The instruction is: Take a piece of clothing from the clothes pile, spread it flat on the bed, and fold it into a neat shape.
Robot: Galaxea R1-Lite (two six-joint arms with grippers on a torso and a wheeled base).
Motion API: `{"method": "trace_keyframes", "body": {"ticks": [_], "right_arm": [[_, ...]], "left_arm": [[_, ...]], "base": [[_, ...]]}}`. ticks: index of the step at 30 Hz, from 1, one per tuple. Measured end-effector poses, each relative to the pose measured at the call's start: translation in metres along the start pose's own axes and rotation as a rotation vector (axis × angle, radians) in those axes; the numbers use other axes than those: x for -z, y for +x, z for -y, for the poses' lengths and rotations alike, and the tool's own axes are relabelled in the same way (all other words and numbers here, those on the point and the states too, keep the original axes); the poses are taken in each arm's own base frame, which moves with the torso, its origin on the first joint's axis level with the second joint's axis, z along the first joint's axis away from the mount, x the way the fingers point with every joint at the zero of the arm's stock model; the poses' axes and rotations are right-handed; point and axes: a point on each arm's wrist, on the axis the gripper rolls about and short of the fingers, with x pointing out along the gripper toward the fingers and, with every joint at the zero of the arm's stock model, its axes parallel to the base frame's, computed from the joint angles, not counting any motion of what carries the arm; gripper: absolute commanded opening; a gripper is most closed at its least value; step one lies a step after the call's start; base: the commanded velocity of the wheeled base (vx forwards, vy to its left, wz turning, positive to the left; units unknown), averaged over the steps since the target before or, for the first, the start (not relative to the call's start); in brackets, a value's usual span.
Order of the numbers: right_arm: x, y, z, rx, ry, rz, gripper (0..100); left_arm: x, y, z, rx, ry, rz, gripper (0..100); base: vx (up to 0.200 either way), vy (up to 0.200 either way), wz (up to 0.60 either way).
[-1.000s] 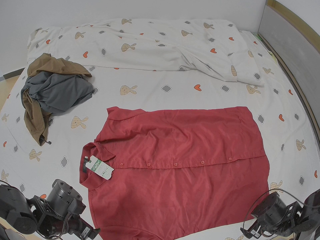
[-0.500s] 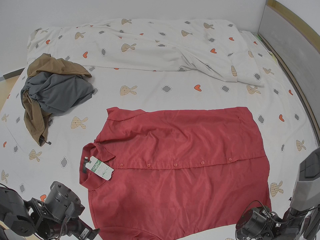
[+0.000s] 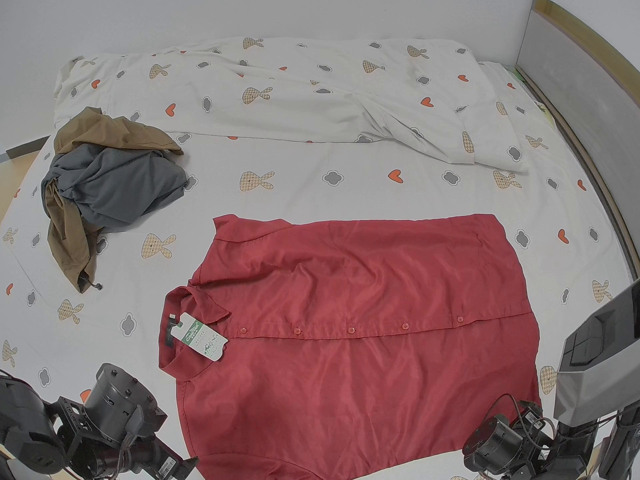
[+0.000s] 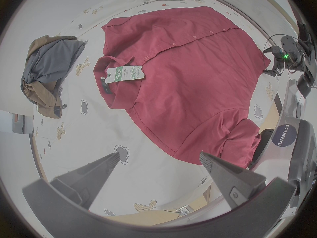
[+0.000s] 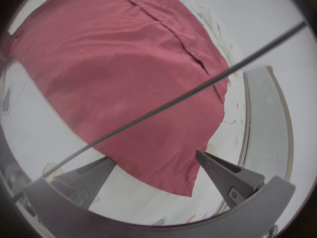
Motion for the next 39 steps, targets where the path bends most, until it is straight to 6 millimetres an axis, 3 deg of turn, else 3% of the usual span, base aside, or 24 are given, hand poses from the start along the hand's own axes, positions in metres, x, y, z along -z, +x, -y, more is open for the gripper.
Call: {"method": "trace_keyframes", "body": {"ticks": [6,11,12,32,39], "right_arm": [[-0.008,0.008,-0.003,0.073,0.114,0.044,100],[-0.007,0.010,-0.005,0.082,0.112,0.035,100],[-0.007,0.010,-0.005,0.082,0.110,0.034,0],[-0.009,0.008,-0.002,0.065,0.135,0.052,0],[-0.019,0.003,0.010,-0.071,0.240,0.110,0]], "left_arm": [[0.000,0.000,0.000,0.000,0.000,0.001,100],[0.001,0.000,0.000,0.000,0.001,-0.002,100],[0.001,0.000,0.000,0.000,0.002,-0.003,100],[0.002,-0.002,0.001,0.005,0.009,0.008,100],[0.004,-0.010,0.014,0.056,0.080,0.072,100]], "base": [[0.000,0.000,0.00],[0.000,0.000,0.00],[0.000,0.000,0.00],[0.000,0.000,0.00],[0.000,0.000,0.00]]}}
